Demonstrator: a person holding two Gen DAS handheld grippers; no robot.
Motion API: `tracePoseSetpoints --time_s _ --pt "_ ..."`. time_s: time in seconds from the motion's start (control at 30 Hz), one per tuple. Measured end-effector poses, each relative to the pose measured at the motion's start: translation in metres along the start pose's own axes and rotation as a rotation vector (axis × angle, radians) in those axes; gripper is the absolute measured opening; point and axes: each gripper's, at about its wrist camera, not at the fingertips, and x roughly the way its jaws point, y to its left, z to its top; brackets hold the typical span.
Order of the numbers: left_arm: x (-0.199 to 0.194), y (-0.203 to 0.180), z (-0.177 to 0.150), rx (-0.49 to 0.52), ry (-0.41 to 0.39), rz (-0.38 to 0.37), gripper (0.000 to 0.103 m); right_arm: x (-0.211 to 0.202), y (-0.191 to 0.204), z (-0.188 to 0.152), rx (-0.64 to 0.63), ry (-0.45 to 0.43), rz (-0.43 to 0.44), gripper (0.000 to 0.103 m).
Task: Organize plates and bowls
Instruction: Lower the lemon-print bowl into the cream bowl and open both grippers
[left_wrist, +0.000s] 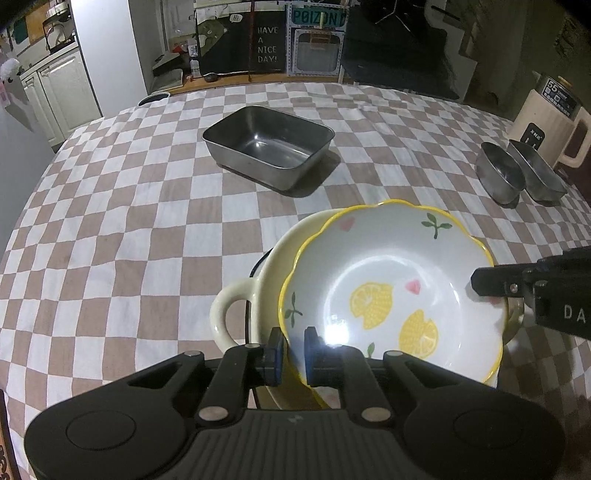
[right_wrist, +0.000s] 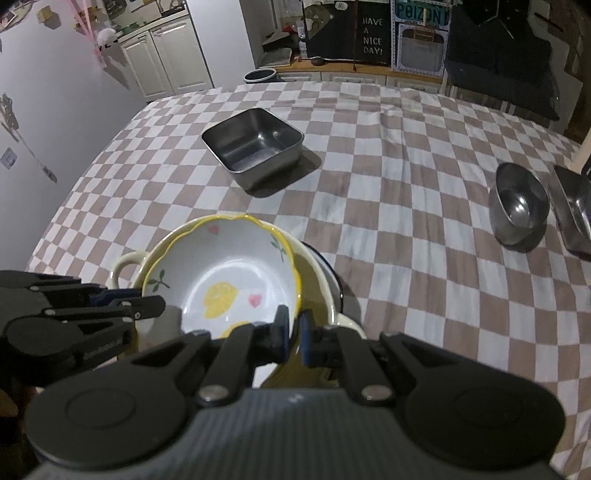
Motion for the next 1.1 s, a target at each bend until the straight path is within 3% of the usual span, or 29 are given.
tracePoseSetpoints --time_s 0.33,0.5,1.1 --pt "-0.002 0.001 0.0 0.01 -0.008 -0.007 0.012 0.004 0.001 0.001 -0.023 0.006 -0.017 0.003" --pt "-0.002 0.003 -0.001 0.007 0.001 -0.019 0.011 -0.008 0.008 0.006 -0.055 -0.037 0.044 0.0" --pt "-0.007 0.007 0.001 -0.006 0.006 -0.018 0.011 0.002 0.002 0.003 -0.033 0.027 0.045 0.0"
